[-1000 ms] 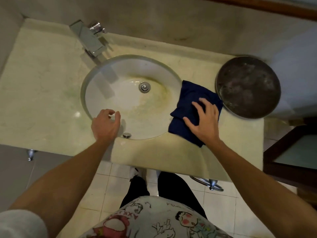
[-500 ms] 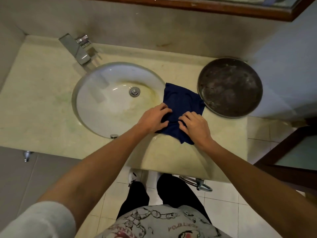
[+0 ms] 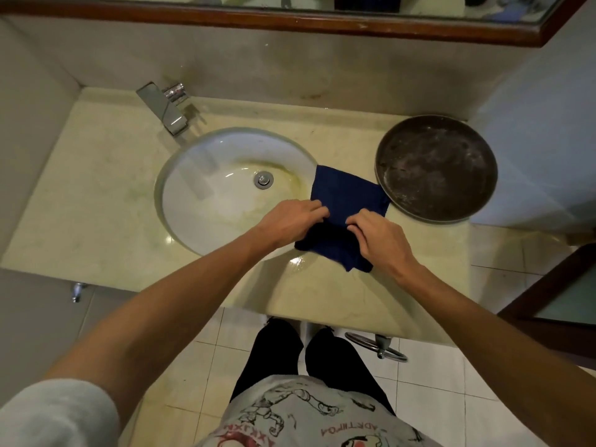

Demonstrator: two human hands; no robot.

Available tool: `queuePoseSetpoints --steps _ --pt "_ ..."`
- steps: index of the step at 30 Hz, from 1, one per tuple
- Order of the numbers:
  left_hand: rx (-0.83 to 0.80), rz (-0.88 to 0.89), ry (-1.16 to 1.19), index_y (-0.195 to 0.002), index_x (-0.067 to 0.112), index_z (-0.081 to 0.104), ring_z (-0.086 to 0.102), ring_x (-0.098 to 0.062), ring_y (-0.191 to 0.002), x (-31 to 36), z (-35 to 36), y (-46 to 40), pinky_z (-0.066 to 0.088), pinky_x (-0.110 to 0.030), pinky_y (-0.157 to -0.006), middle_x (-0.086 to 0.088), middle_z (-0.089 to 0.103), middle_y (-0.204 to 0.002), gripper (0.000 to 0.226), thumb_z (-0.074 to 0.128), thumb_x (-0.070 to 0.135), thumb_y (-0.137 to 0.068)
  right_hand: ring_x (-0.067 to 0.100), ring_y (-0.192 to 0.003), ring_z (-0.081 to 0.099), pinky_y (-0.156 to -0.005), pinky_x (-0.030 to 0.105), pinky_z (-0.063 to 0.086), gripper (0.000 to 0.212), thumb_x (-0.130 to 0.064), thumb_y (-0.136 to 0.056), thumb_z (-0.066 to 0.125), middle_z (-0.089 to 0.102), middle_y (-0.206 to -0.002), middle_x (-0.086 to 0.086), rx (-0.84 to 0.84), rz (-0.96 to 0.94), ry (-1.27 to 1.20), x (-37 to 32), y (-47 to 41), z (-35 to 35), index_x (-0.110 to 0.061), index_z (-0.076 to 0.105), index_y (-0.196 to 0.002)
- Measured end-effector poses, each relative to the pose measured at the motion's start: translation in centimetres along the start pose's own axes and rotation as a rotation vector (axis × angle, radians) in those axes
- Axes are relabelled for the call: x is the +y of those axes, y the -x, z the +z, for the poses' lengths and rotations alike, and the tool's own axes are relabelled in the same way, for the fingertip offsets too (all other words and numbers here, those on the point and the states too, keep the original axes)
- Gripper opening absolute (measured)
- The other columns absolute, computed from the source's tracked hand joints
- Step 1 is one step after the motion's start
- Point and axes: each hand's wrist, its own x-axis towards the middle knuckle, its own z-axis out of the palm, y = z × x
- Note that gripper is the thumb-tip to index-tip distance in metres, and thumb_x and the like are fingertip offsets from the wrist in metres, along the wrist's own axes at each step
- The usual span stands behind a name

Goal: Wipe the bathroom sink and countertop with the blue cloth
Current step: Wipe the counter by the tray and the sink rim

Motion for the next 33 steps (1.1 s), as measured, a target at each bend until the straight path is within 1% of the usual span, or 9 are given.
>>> queuePoseSetpoints --steps 5,10,14,18,21,23,26,30,33 --pt "-0.149 0.109 0.061 -0.097 0.018 0.069 0.063 -0.022 -0.078 0.5 1.2 1.5 0.042 -0.031 -0.055 0.001 0.063 -0.092 0.028 0.049 0.038 -0.1 0.01 -0.086 0.065 -0.069 0.031 0.052 0.02 -0.043 -0.1 0.055 0.068 -0.098 -0.013 -0.342 0.055 -0.091 -1.1 1.9 0.4 -0.03 0.07 -0.105" --pt "-0.009 -0.203 0.205 -0.122 0.017 0.065 0.057 -0.022 -0.109 -1.5 -0.3 -3.4 0.044 -0.034 -0.069 -0.003 0.06 -0.12 0.029 0.051 0.026 -0.099 0.018 -0.102 0.064 -0.083 0.036 0.054 0.02 -0.022 -0.099 0.06 0.072 -0.111 -0.003 -0.026 0.262 -0.007 0.4 -3.7 -1.0 -0.02 0.072 -0.115" --pt "-0.13 -0.282 0.145 -0.143 0.013 0.05 0.048 -0.031 -0.126 -3.7 -0.5 -9.3 0.045 -0.041 -0.098 -0.01 0.054 -0.14 0.056 0.061 0.016 -0.089 0.028 -0.128 0.046 -0.095 0.045 0.052 0.046 -0.021 -0.096 0.062 0.058 -0.135 0.007 -0.268 0.439 0.186 1.5 -8.4 -0.5 -0.014 0.053 -0.141" --pt "-0.319 -0.203 0.022 -0.128 0.016 0.061 0.053 -0.029 -0.117 -4.9 -0.1 -11.6 0.044 -0.039 -0.09 -0.009 0.059 -0.128 0.044 0.068 0.025 -0.086 0.03 -0.118 0.051 -0.096 0.043 0.046 0.034 -0.028 -0.093 0.068 0.063 -0.122 0.009 -0.39 0.494 0.245 1.8 -9.6 0.1 -0.015 0.064 -0.125" --pt "-0.232 -0.093 0.045 -0.102 0.018 0.071 0.055 -0.026 -0.105 -5.2 -0.7 -11.2 0.038 -0.033 -0.075 -0.004 0.061 -0.112 0.022 0.07 0.024 -0.082 0.024 -0.096 0.058 -0.087 0.04 0.048 0.01 -0.017 -0.086 0.071 0.067 -0.093 0.001 -0.295 0.515 0.145 1.2 -9.2 -1.3 -0.022 0.067 -0.093" --pt "-0.17 -0.037 0.162 -0.091 0.018 0.065 0.056 -0.026 -0.097 -5.0 -1.8 -9.8 0.039 -0.035 -0.07 -0.001 0.059 -0.101 0.016 0.071 0.023 -0.077 0.019 -0.081 0.057 -0.076 0.036 0.046 0.018 -0.018 -0.079 0.075 0.062 -0.079 -0.007 -0.242 0.512 0.058 0.0 -8.2 -2.7 -0.027 0.06 -0.085" --pt "-0.216 0.016 0.253 -0.086 0.023 0.051 0.056 -0.022 -0.086 -3.7 -3.2 -6.3 0.033 -0.032 -0.062 0.007 0.053 -0.092 0.022 0.07 0.025 -0.075 0.017 -0.072 0.059 -0.063 0.032 0.042 0.027 -0.02 -0.075 0.076 0.059 -0.075 -0.01 -0.341 0.458 -0.074 -2.3 -5.1 -3.6 -0.031 0.054 -0.086" --pt "-0.543 -0.025 0.475 -0.085 0.028 0.059 0.058 -0.01 -0.074 -2.7 -2.7 -0.5 0.045 -0.03 -0.065 0.014 0.063 -0.085 0.022 0.079 0.034 -0.079 0.005 -0.071 0.058 -0.067 0.034 0.048 0.032 -0.039 -0.075 0.082 0.062 -0.084 -0.013 -0.671 0.395 -0.232 -4.1 -1.4 -2.5 -0.032 0.061 -0.098" --pt "-0.396 -0.324 0.704 -0.082 0.029 0.066 0.063 -0.006 -0.073 -3.3 -2.0 3.3 0.053 -0.03 -0.072 0.013 0.07 -0.081 0.017 0.074 0.044 -0.086 0.011 -0.095 0.056 -0.079 0.034 0.05 0.051 -0.05 -0.077 0.078 0.058 -0.11 -0.009 -0.42 0.337 -0.012 -5.1 0.0 -0.5 -0.028 0.061 -0.12"
